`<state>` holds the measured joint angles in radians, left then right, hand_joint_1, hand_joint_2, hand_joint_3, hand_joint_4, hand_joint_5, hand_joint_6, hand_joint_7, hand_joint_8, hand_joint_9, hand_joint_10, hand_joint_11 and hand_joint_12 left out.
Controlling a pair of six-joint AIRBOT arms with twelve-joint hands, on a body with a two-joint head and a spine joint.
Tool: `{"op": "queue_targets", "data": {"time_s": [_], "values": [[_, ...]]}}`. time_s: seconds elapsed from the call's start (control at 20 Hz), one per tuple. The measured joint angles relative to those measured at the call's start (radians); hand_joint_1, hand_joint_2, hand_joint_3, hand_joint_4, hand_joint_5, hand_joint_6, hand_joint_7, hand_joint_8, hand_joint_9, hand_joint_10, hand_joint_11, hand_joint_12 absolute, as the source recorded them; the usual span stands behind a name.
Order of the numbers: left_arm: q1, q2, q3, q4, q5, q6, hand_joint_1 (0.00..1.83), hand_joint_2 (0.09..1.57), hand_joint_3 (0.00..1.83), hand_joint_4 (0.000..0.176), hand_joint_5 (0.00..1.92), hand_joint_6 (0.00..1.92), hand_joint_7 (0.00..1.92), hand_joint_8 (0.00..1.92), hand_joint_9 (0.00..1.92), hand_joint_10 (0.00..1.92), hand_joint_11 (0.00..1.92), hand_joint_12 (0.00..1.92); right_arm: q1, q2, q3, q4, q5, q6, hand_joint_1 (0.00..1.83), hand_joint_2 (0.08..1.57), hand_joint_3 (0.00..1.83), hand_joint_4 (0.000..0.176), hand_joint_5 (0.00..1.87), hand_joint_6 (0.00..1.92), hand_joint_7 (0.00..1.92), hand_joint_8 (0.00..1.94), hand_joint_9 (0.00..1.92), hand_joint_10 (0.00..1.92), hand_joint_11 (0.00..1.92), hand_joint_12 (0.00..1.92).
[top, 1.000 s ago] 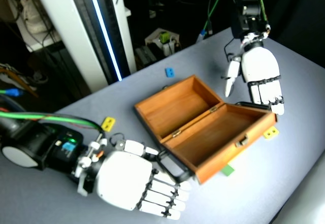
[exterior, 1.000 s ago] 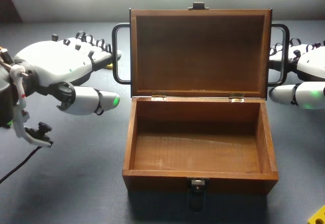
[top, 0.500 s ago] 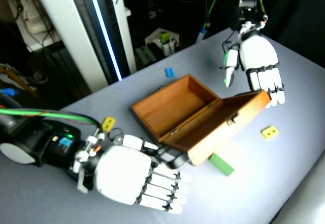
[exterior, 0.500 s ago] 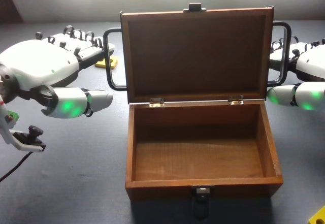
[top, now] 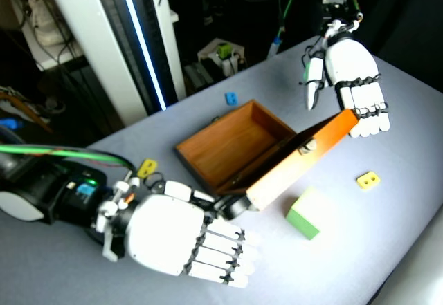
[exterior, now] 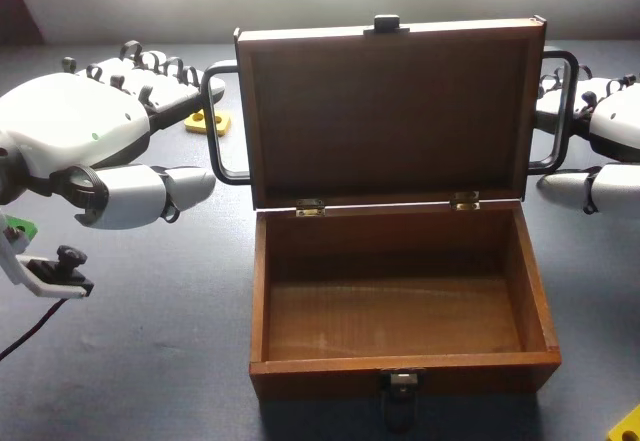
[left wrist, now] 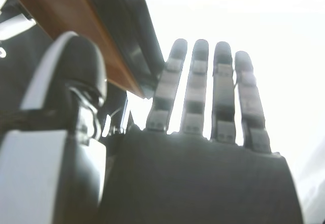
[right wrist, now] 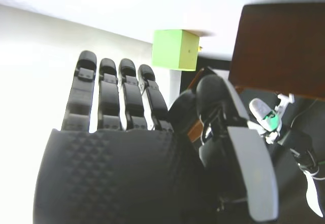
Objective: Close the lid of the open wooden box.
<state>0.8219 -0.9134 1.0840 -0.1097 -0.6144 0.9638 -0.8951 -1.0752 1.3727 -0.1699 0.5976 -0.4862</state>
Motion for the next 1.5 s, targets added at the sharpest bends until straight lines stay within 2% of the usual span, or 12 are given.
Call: {"op": "queue_targets", "data": {"time_s": [0.2, 0.35, 0.4, 0.5, 0.6, 0.8, 0.85, 1.15, 1.2, 1.4, 1.45, 1.5], "values": [[0.005, 0.001, 0.0, 0.004, -0.006, -0.005, 0.0, 1.41, 0.0, 0.0, 0.12, 0.02, 0.1, 0.01, 0.1, 0.01, 0.07, 0.03, -0.003, 0.008, -0.003, -0.033, -0.01, 0.004, 0.89, 1.29, 0.0, 0.05, 0.01, 0.0, 0.0, 0.0, 0.0, 0.0, 0.08, 0.01], [0.006, 0.002, -0.002, 0.006, -0.009, -0.012, 0.0, 1.39, 0.0, 0.0, 0.15, 0.01, 0.15, 0.0, 0.15, 0.01, 0.09, 0.04, -0.007, 0.024, -0.016, -0.047, -0.015, 0.004, 1.01, 1.22, 0.0, 0.049, 0.0, 0.0, 0.0, 0.0, 0.0, 0.0, 0.08, 0.01], [0.007, 0.005, -0.004, 0.006, -0.008, -0.012, 0.0, 1.39, 0.0, 0.0, 0.15, 0.01, 0.15, 0.0, 0.15, 0.01, 0.09, 0.04, -0.007, 0.028, -0.023, -0.049, -0.018, 0.004, 1.01, 1.22, 0.0, 0.049, 0.0, 0.0, 0.0, 0.0, 0.0, 0.0, 0.08, 0.01], [0.016, 0.006, -0.005, 0.013, -0.014, -0.014, 0.0, 1.38, 0.0, 0.0, 0.17, 0.01, 0.17, 0.01, 0.16, 0.01, 0.12, 0.06, -0.007, 0.041, -0.038, -0.062, -0.021, 0.004, 0.84, 1.17, 0.0, 0.013, 0.0, 0.0, 0.0, 0.0, 0.0, 0.0, 0.03, 0.0], [0.018, 0.006, -0.009, 0.013, -0.011, -0.018, 0.0, 1.38, 0.0, 0.0, 0.17, 0.01, 0.16, 0.01, 0.15, 0.0, 0.11, 0.05, -0.007, 0.055, -0.056, -0.078, -0.018, 0.004, 0.78, 1.16, 0.0, 0.008, 0.0, 0.0, 0.0, 0.0, 0.0, 0.0, 0.01, 0.0], [0.02, 0.007, -0.014, 0.017, -0.015, -0.019, 0.0, 1.38, 0.0, 0.0, 0.14, 0.0, 0.14, 0.0, 0.13, 0.0, 0.1, 0.06, -0.007, 0.077, -0.091, -0.1, 0.028, 0.004, 0.69, 1.07, 0.0, 0.036, 0.0, 0.0, 0.0, 0.0, 0.0, 0.0, 0.05, 0.02], [0.022, 0.009, -0.02, 0.018, -0.019, -0.019, 0.0, 1.39, 0.0, 0.0, 0.15, 0.0, 0.14, 0.0, 0.13, 0.0, 0.1, 0.06, -0.007, 0.085, -0.101, -0.101, 0.044, 0.002, 0.65, 0.99, 0.0, 0.056, 0.0, 0.0, 0.0, 0.0, 0.0, 0.0, 0.05, 0.02], [0.049, 0.036, -0.047, 0.018, -0.066, -0.024, 0.0, 1.4, 0.0, 0.0, 0.14, 0.0, 0.15, 0.0, 0.13, 0.0, 0.08, 0.06, -0.013, 0.111, -0.133, -0.119, 0.086, -0.007, 0.58, 0.89, 0.0, 0.058, 0.0, 0.0, 0.0, 0.0, 0.0, 0.0, 0.0, 0.0], [0.05, 0.037, -0.047, 0.018, -0.067, -0.024, 0.0, 1.37, 0.0, 0.0, 0.13, 0.0, 0.15, 0.0, 0.13, 0.0, 0.09, 0.07, -0.013, 0.113, -0.135, -0.12, 0.092, -0.008, 0.54, 0.85, 0.0, 0.079, 0.0, 0.0, 0.0, 0.0, 0.0, 0.0, 0.05, 0.02], [0.058, 0.047, -0.061, 0.013, -0.092, -0.035, 0.0, 1.36, 0.0, 0.0, 0.13, 0.0, 0.16, 0.01, 0.14, 0.01, 0.09, 0.07, -0.014, 0.124, -0.147, -0.119, 0.098, -0.008, 0.65, 0.8, 0.0, 0.108, 0.0, 0.0, 0.0, 0.0, 0.0, 0.0, 0.0, 0.0], [0.062, 0.051, -0.063, 0.017, -0.098, -0.035, 0.0, 1.36, 0.0, 0.0, 0.14, 0.0, 0.17, 0.01, 0.16, 0.01, 0.09, 0.07, -0.014, 0.128, -0.15, -0.122, 0.105, -0.008, 0.62, 0.8, 0.0, 0.08, 0.0, 0.0, 0.0, 0.0, 0.0, 0.0, 0.0, 0.0], [0.067, 0.052, -0.063, 0.017, -0.103, -0.035, 0.0, 1.36, 0.0, 0.0, 0.14, 0.0, 0.17, 0.01, 0.16, 0.01, 0.09, 0.07, -0.014, 0.132, -0.156, -0.122, 0.108, -0.008, 0.62, 0.8, 0.0, 0.08, 0.0, 0.0, 0.0, 0.0, 0.0, 0.0, 0.0, 0.0]]}}
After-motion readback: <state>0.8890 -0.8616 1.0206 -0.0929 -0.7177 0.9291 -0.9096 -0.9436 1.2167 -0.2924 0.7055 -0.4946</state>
